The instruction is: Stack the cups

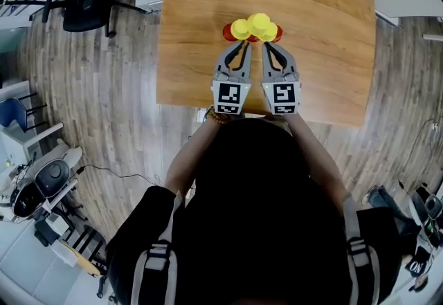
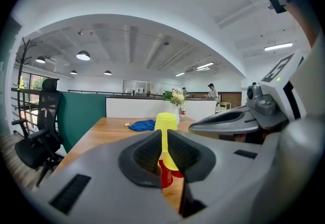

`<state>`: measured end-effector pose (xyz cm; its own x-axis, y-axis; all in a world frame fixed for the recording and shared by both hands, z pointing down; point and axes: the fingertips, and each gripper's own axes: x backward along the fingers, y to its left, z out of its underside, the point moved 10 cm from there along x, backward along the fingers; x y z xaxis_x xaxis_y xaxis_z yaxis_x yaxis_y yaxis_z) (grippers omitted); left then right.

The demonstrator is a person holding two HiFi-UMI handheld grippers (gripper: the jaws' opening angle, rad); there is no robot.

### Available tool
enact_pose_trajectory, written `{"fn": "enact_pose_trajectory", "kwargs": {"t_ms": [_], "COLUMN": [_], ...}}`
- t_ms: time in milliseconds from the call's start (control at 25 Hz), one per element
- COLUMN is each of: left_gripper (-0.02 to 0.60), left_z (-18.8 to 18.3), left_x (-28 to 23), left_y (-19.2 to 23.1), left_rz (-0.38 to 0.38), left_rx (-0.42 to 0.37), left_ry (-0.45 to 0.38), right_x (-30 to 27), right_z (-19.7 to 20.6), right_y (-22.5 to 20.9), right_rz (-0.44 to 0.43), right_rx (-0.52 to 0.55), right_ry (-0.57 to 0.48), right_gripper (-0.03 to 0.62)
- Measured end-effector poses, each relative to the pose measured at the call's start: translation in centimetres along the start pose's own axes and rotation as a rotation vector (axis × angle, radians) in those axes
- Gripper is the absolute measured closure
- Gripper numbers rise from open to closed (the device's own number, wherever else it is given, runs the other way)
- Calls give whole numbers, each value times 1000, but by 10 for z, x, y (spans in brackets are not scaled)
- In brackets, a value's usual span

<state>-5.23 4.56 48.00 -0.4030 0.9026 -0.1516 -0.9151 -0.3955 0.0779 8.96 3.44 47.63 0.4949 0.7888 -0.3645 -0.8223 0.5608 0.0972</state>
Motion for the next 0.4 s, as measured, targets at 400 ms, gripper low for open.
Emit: {"fn": "enact_pose_trajectory", "kwargs": {"t_ms": [400], "left_gripper": [531], "left_z": [50], "left_x": [-1], "left_y": [14], "left_rz": [-19], "left_rx": [27], "left_ry": [149], "right_x": [-12], "right_z": [53], "right_y": [0], "right_rz": [-43], "right_rx": [-44], "right_ry": [148], "right_gripper": [589]}}
